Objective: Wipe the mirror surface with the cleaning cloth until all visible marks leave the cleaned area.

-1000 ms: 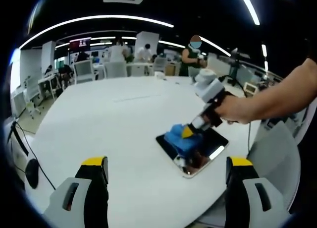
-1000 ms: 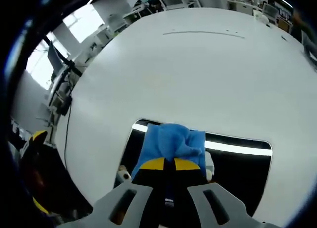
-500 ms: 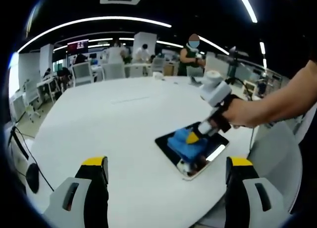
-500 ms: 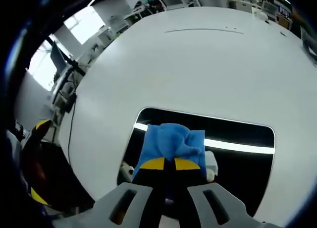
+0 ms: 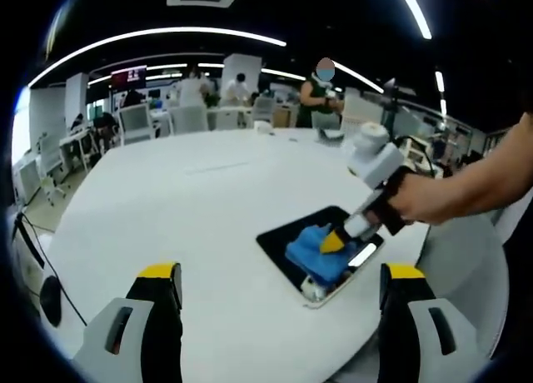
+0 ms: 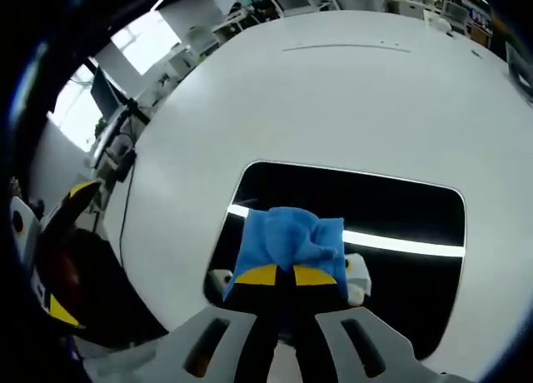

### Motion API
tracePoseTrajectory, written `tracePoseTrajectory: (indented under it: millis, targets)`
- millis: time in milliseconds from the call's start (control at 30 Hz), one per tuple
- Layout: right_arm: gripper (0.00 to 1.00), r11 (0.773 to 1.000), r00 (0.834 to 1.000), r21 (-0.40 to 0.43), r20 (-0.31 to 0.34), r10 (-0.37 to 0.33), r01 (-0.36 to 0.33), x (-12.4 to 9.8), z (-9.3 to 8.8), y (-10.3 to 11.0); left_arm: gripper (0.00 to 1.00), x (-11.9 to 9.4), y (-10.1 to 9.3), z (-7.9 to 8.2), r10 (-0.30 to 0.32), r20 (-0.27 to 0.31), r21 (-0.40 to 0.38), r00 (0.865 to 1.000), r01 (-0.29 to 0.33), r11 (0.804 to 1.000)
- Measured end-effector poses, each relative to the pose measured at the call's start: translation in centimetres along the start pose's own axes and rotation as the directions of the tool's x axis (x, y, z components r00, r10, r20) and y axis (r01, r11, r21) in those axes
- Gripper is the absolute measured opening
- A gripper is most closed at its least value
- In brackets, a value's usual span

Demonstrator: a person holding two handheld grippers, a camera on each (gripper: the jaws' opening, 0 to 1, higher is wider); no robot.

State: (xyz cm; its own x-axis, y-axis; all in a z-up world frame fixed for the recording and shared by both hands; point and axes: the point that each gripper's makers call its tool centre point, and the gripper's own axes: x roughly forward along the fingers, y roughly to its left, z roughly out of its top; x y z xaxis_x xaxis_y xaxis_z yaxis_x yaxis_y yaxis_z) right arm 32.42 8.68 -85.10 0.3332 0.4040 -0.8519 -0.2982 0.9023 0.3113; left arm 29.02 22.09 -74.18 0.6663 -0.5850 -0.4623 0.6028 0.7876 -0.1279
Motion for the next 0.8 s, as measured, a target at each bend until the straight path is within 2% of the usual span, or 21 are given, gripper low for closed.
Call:
tracePoseTrajectory:
  millis: [400, 500, 600, 800]
  targets:
    - [0.00, 1.000, 1.000, 0.005, -0.001, 0.018, -0.018, -0.1, -0.9, 0.4, 0.99, 0.3, -0.1, 0.3, 0.000, 0.014, -0.001, 1.000, 0.000, 1.000]
    - [0.00, 0.999, 1.000, 0.021, -0.015, 0.027, -0.027, -0.3, -1.3, 0.5, 0.99, 0.2, 0.5, 0.6, 0.038, 0.033, 0.012, 0.999, -0.039, 0.999]
    - [0.00, 0.999, 1.000, 0.018, -0.010, 0.027, -0.027, -0.4, -1.6, 0.6, 0.99, 0.3, 0.3, 0.7, 0.022, 0.040, -0.007, 0.999, -0.022, 1.000]
    - [0.00, 0.999, 0.999, 0.026, -0.010, 0.035, -0.035, -0.6, -2.2, 1.0, 0.99, 0.4, 0.0, 0.8, 0.019, 0.047, 0.004, 0.999, -0.019, 1.000]
